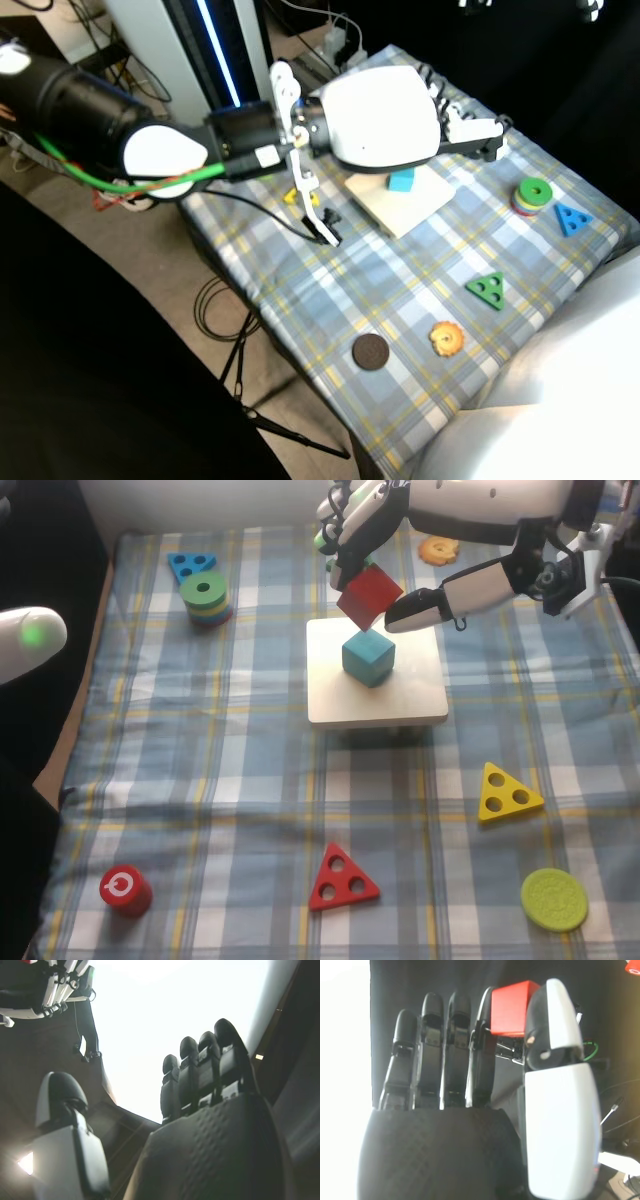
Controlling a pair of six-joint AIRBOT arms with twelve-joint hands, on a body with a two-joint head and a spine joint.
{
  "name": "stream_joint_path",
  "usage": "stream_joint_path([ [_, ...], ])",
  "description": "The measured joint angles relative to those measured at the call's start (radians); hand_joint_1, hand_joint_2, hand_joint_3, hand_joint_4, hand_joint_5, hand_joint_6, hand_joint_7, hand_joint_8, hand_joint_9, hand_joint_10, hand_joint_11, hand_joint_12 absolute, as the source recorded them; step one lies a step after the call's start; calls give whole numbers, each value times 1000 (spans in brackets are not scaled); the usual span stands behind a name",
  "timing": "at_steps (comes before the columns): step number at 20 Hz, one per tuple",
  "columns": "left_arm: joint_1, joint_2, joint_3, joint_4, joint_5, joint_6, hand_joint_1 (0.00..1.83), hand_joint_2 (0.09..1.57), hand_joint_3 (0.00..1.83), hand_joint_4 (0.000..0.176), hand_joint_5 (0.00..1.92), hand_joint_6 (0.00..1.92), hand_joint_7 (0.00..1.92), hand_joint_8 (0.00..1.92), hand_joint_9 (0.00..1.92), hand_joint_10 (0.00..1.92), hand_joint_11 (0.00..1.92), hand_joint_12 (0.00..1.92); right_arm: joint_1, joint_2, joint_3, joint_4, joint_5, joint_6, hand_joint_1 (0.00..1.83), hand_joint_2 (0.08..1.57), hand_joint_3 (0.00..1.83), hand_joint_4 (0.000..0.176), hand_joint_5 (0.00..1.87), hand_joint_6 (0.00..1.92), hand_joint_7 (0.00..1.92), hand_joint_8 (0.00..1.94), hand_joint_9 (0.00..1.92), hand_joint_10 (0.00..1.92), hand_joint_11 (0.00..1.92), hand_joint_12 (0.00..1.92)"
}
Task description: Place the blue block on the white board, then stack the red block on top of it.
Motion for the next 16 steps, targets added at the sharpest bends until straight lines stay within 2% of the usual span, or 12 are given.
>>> stream_joint_path([
  [1, 0, 0, 0, 3, 0, 0, 717, 921, 6, 98, 292, 3, 267, 2, 161, 4, 0, 401, 0, -2, 0, -6, -8, 0, 1190, 1033, 0, 0, 1165, 662, 839, 1, 698, 6, 144, 967],
  [3, 0, 0, 0, 10, 1, 0, 730, 915, 0, 106, 289, 0, 271, 1, 174, 5, 0, 443, -3, -4, 2, -10, -21, 4, 1181, 1051, 0, 0, 1114, 758, 857, 4, 667, 3, 4, 1141],
  [4, 0, 0, 0, 9, 1, -1, 730, 915, 0, 106, 289, 0, 271, 1, 174, 5, 0, 443, -7, -4, 5, -10, -20, 7, 1181, 1051, 0, 0, 1114, 758, 857, 4, 667, 3, 4, 1141],
  [5, 0, 0, 0, 9, 2, 0, 730, 911, 0, 108, 289, 0, 273, 1, 179, 5, 0, 462, -11, -5, 6, -10, -26, 7, 1181, 1052, 0, 0, 1113, 756, 869, 5, 666, 1, 0, 948],
  [6, 0, 0, 0, 8, 3, -1, 744, 902, 0, 109, 292, 1, 281, 2, 187, 5, 0, 486, -14, -5, 6, -16, -33, 7, 1180, 1054, 1, 0, 1107, 769, 873, 4, 651, 2, 0, 886],
  [7, -4, 0, 4, 9, 7, -1, 750, 900, 0, 102, 294, 1, 281, 2, 188, 4, 0, 492, -18, -6, 6, -29, -43, 8, 1179, 1056, 1, 0, 1102, 778, 873, 2, 648, 2, 0, 931],
  [8, -4, 0, 4, 9, 6, -1, 753, 895, 0, 103, 296, 1, 286, 2, 193, 4, 0, 512, -20, -8, 6, -31, -50, 8, 1176, 1064, 1, 0, 1082, 811, 866, 1, 660, 4, 15, 1040],
  [9, -4, 0, 4, 10, 7, -1, 757, 889, 0, 117, 287, 1, 287, 1, 195, 3, 0, 530, -21, -10, 6, -31, -54, 11, 1177, 1064, 0, 0, 1084, 808, 868, 1, 670, 4, 17, 1095],
  [10, -4, 0, 4, 11, 7, -1, 770, 889, 0, 107, 294, 4, 282, 0, 192, 1, 0, 527, -21, -10, 6, -31, -54, 16, 1177, 1063, 0, 0, 1087, 801, 871, 2, 652, 10, 3, 886],
  [12, -4, 0, 4, 11, 7, -1, 749, 894, 0, 112, 285, 1, 274, 0, 189, 0, 0, 510, -21, -12, 12, -39, -53, 30, 1177, 1064, 0, 0, 1085, 804, 875, 2, 649, 10, 0, 862],
  [13, -4, 0, 4, 11, 7, -1, 746, 896, 1, 108, 286, 1, 278, 2, 190, 1, 0, 509, -21, -11, 13, -39, -55, 33, 1176, 1066, 0, 0, 1078, 815, 870, 2, 647, 6, 0, 931],
  [16, -4, 0, 4, 11, 7, -1, 768, 893, 0, 110, 293, 2, 287, 4, 194, 1, 0, 526, -21, -11, 13, -40, -55, 35, 1173, 1069, 0, 0, 1074, 822, 837, 0, 652, 3, 38, 1025],
])
